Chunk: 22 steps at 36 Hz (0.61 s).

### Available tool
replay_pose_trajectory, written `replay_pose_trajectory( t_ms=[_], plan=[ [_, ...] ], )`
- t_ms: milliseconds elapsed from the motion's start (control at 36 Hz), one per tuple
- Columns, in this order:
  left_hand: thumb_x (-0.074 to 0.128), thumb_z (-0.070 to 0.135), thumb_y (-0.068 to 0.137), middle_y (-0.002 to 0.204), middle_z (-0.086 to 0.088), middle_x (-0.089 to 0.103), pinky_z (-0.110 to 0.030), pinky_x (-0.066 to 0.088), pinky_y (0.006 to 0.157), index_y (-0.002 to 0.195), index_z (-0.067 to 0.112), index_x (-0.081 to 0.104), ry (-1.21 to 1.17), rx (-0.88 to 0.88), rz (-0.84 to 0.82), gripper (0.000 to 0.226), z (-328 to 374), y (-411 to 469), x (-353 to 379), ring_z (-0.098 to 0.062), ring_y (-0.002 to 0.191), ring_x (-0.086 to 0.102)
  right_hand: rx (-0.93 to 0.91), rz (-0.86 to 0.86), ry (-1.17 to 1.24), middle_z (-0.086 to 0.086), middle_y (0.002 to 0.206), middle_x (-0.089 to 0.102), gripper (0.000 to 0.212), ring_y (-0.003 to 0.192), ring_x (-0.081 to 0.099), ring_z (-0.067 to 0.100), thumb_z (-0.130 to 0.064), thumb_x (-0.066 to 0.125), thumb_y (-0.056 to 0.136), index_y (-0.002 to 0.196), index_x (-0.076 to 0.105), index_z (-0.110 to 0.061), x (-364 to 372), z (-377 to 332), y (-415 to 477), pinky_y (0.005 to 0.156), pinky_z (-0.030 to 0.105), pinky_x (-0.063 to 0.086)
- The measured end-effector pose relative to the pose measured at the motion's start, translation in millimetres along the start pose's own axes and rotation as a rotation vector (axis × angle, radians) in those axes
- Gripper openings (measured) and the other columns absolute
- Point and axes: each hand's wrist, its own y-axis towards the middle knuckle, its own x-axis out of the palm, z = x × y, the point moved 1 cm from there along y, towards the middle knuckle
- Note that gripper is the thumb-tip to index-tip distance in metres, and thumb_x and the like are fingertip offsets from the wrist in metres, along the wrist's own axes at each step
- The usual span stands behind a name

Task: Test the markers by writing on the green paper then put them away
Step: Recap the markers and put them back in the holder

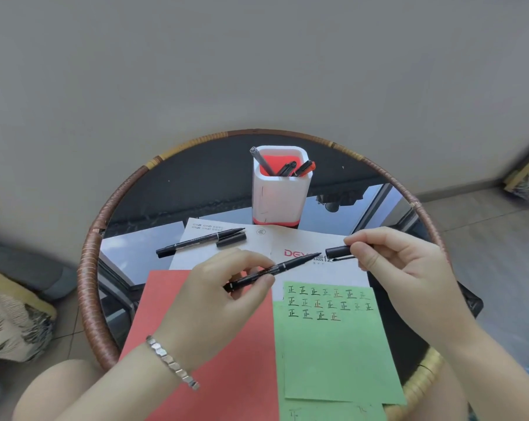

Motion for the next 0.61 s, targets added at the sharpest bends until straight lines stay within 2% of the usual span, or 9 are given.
replay_pose_trajectory(
  t_ms=[83, 222, 278, 361, 472, 528, 611],
  plan=[
    [0.052, 0.043, 0.073, 0.081, 0.009, 0.059, -0.018, 0.041, 0.055, 0.087, 0.039, 0.060, 0.005, 0.021, -0.011, 0.017, 2, -1, 2, -0.016, 0.067, 0.052, -0.008, -0.024, 0.000, -0.021, 0.068, 0.067, 0.021, 0.066, 0.061, -0.002, -0.004, 0.061, 0.080, 0.076, 0.067, -0.024, 1, 1, -2, 0.064, 0.007, 0.045],
    [0.053, 0.041, 0.076, 0.078, 0.008, 0.059, -0.025, 0.043, 0.056, 0.091, 0.034, 0.061, 0.022, 0.076, -0.044, 0.019, 7, -1, 4, -0.017, 0.061, 0.053, -0.017, -0.093, 0.020, -0.016, 0.079, 0.070, 0.004, 0.075, 0.064, 0.003, -0.029, 0.070, 0.074, 0.078, 0.072, -0.030, 4, 2, -4, 0.068, 0.011, 0.048],
    [0.053, 0.041, 0.077, 0.077, 0.008, 0.058, -0.025, 0.043, 0.056, 0.091, 0.034, 0.061, 0.032, 0.098, -0.052, 0.019, 9, 0, 6, -0.016, 0.060, 0.053, -0.038, -0.125, 0.019, -0.014, 0.084, 0.071, 0.010, 0.079, 0.065, 0.006, -0.035, 0.072, 0.073, 0.083, 0.070, -0.034, 7, 3, -5, 0.070, 0.013, 0.049],
    [0.054, 0.041, 0.077, 0.075, 0.009, 0.060, -0.028, 0.044, 0.056, 0.091, 0.032, 0.061, 0.033, 0.133, -0.030, 0.017, 12, 2, 6, -0.011, 0.061, 0.055, -0.076, -0.116, 0.061, -0.012, 0.083, 0.072, 0.012, 0.074, 0.066, 0.007, -0.028, 0.075, 0.073, 0.079, 0.072, -0.037, 11, 1, -6, 0.068, 0.014, 0.050],
    [0.057, 0.036, 0.078, 0.075, 0.008, 0.061, -0.027, 0.045, 0.058, 0.090, 0.027, 0.063, -0.006, 0.178, -0.003, 0.016, 15, 4, 5, -0.006, 0.066, 0.058, -0.113, -0.108, 0.110, -0.016, 0.076, 0.072, 0.025, 0.067, 0.066, 0.004, -0.019, 0.067, 0.066, 0.074, 0.073, -0.042, 10, -4, -6, 0.063, 0.010, 0.049],
    [0.058, 0.034, 0.078, 0.072, 0.007, 0.062, -0.028, 0.045, 0.057, 0.089, 0.026, 0.064, -0.018, 0.186, 0.008, 0.015, 17, 4, 5, -0.008, 0.065, 0.058, -0.142, -0.107, 0.107, -0.016, 0.076, 0.072, 0.026, 0.066, 0.066, 0.004, -0.017, 0.074, 0.069, 0.074, 0.073, -0.043, 9, -5, -6, 0.064, 0.009, 0.049],
    [0.059, 0.034, 0.077, 0.067, 0.007, 0.062, -0.028, 0.044, 0.055, 0.086, 0.025, 0.065, -0.029, 0.183, 0.022, 0.014, 18, 5, 6, -0.009, 0.063, 0.057, -0.183, -0.106, 0.088, -0.018, 0.078, 0.072, 0.020, 0.067, 0.066, 0.005, -0.027, 0.074, 0.066, 0.077, 0.072, -0.043, 10, -4, -6, 0.065, 0.010, 0.049]
  ],
)
